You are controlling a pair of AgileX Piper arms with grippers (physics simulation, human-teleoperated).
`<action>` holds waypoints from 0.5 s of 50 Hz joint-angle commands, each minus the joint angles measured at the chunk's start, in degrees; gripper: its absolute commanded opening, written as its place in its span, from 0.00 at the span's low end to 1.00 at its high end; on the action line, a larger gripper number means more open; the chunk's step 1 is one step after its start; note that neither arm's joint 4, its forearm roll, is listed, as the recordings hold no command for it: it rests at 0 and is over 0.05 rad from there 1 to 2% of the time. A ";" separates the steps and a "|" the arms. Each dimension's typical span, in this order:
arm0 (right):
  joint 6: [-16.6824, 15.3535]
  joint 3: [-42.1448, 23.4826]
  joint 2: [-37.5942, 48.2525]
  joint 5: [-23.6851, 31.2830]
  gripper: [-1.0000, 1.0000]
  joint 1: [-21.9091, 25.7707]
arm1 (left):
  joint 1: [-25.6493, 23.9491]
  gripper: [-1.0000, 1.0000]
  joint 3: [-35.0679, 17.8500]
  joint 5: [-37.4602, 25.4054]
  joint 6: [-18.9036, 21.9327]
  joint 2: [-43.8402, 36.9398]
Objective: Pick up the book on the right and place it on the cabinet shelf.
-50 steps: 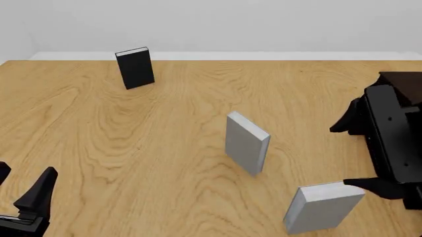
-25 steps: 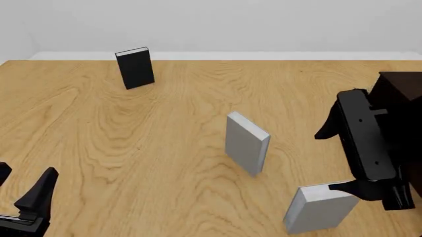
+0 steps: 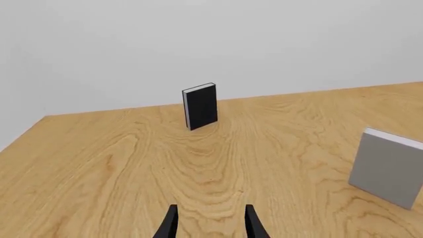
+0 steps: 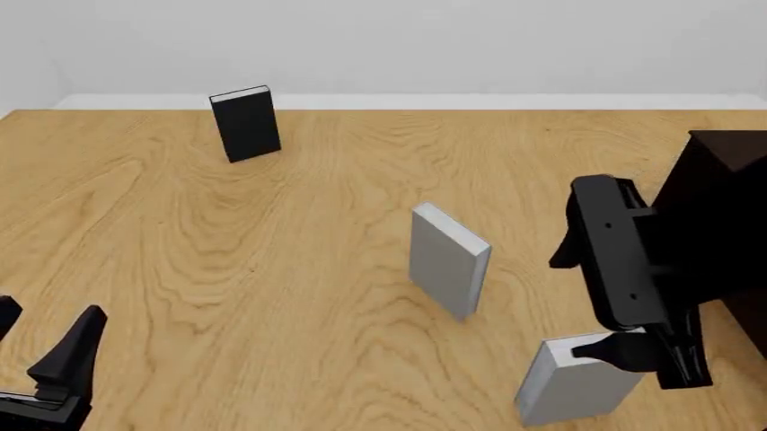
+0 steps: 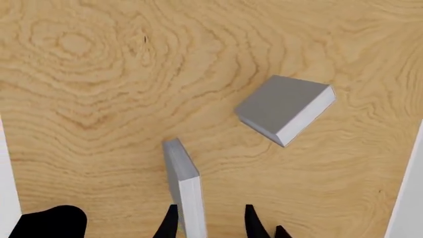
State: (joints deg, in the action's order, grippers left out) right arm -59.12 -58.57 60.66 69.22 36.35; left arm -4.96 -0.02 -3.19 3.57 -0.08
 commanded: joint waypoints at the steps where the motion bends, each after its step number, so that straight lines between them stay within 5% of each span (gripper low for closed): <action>1: 2.24 0.09 2.14 -0.75 1.00 0.40 | -0.09 1.00 0.01 -0.22 0.09 0.04; 10: 1.49 1.15 3.00 -0.86 1.00 -1.25 | -0.27 1.00 -0.02 -0.48 0.28 -0.15; 25: 5.27 1.27 5.81 -2.51 1.00 1.00 | -1.02 1.00 -0.01 -1.11 0.34 -0.10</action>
State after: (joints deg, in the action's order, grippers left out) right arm -55.62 -57.73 64.95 67.66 36.51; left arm -5.59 -0.03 -3.95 3.79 -0.19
